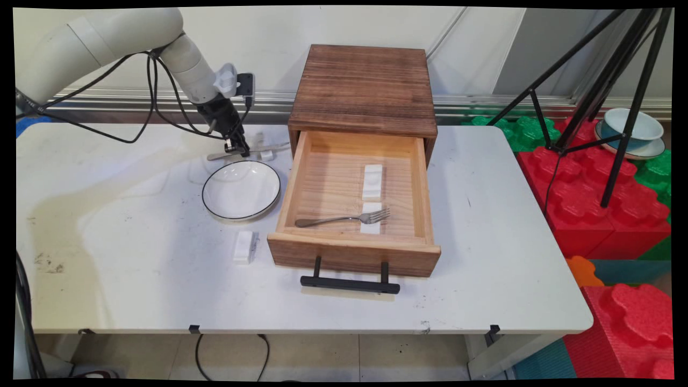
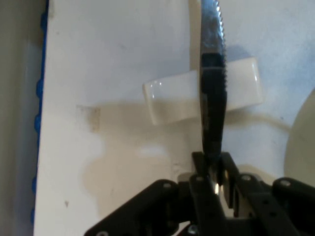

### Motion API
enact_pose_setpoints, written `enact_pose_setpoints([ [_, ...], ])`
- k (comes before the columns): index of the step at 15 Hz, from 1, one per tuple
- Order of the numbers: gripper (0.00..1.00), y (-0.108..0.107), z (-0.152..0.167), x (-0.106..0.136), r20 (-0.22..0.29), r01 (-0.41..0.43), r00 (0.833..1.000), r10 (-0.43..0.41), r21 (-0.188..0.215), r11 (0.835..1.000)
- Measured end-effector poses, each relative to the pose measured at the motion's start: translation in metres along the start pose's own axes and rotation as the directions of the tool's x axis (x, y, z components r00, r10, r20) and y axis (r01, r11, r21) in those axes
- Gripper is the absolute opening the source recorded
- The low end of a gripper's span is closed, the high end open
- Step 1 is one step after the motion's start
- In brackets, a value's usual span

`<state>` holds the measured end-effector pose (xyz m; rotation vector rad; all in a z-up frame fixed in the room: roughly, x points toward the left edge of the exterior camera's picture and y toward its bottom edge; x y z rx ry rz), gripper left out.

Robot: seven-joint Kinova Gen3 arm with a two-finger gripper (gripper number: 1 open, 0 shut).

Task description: Place the picked object into the drawer

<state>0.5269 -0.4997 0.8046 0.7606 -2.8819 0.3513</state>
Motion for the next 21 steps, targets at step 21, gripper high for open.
enact_pose_setpoints([
  [21,0.00,0.020,-0.058,-0.013,0.002,0.029,1.000,-0.029,-0.031,0.999],
])
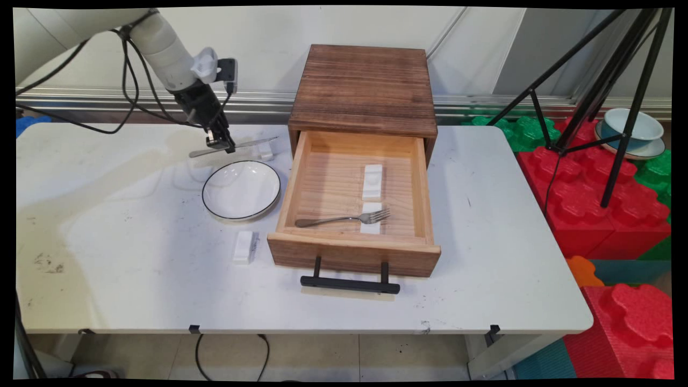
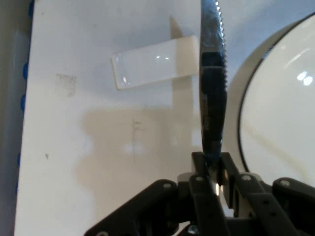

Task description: Place the picked object into the drawer

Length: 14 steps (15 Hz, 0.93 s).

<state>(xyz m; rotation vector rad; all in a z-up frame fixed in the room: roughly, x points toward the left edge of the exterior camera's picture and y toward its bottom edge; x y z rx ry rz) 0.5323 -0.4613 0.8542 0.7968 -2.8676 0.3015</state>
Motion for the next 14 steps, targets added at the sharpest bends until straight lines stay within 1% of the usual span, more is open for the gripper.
enact_pose_setpoints([
  [7,0.00,0.017,-0.031,-0.006,-0.003,-0.011,1.000,0.011,-0.024,1.000],
  [14,0.00,0.038,-0.064,-0.002,-0.041,-0.025,0.999,0.023,-0.044,0.999],
])
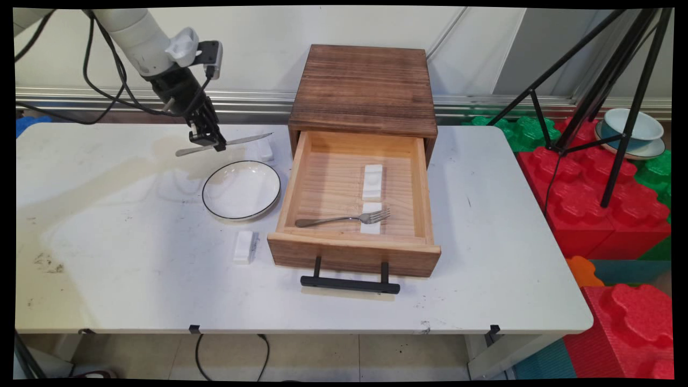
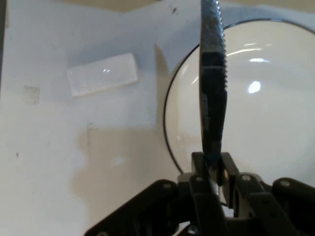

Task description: Place the picked object into the drawer

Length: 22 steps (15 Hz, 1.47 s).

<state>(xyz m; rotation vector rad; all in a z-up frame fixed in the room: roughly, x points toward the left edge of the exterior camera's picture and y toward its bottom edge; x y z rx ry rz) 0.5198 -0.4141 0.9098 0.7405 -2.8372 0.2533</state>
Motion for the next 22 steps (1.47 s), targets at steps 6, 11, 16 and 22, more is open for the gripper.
enact_pose_setpoints([
  [6,0.00,0.024,-0.028,0.012,-0.054,-0.011,0.999,0.010,-0.022,1.000],
  [11,0.00,0.041,-0.051,0.037,-0.143,-0.026,0.990,0.022,-0.022,0.999],
  [16,0.00,0.053,-0.068,0.067,-0.231,-0.044,0.972,0.041,-0.008,0.999],
  [22,0.00,0.063,-0.075,0.104,-0.309,-0.075,0.948,0.071,0.000,0.997],
])
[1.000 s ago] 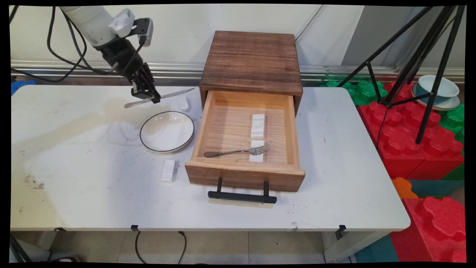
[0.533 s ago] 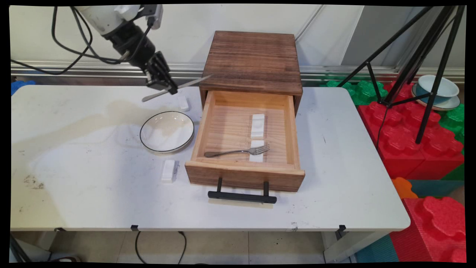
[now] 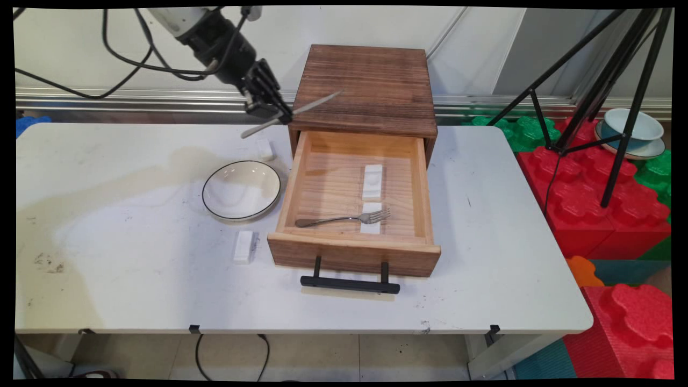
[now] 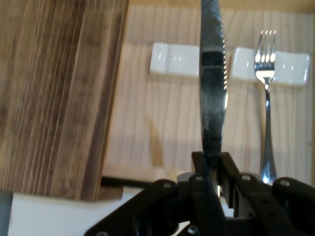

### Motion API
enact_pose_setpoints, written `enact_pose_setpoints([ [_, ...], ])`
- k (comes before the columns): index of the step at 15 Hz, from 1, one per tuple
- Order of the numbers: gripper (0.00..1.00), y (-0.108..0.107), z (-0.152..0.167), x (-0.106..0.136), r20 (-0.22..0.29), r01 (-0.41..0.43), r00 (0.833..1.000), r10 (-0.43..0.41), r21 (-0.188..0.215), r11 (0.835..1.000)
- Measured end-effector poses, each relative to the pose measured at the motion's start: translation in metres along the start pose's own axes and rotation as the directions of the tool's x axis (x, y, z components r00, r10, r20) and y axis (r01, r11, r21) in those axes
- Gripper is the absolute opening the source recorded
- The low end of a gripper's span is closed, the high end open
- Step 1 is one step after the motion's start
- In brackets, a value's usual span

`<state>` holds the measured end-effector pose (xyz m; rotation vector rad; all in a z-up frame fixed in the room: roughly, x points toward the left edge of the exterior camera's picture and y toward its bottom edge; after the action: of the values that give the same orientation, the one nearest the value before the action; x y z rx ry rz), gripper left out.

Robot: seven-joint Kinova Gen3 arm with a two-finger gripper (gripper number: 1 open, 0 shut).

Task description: Place the picked object into the drawer

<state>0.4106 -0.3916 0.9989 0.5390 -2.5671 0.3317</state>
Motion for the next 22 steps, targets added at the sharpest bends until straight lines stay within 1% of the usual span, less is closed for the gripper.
enact_pose_setpoints([
  [4,0.00,0.004,0.010,0.019,-0.035,-0.014,0.999,0.013,-0.008,1.000],
  [10,0.00,0.011,0.047,0.046,-0.063,-0.024,0.998,0.023,-0.025,0.999],
  [15,0.00,0.012,0.079,0.056,-0.059,-0.032,0.998,0.030,-0.030,0.999],
  [22,0.00,0.010,0.120,0.058,-0.038,-0.038,0.999,0.037,-0.032,0.999],
])
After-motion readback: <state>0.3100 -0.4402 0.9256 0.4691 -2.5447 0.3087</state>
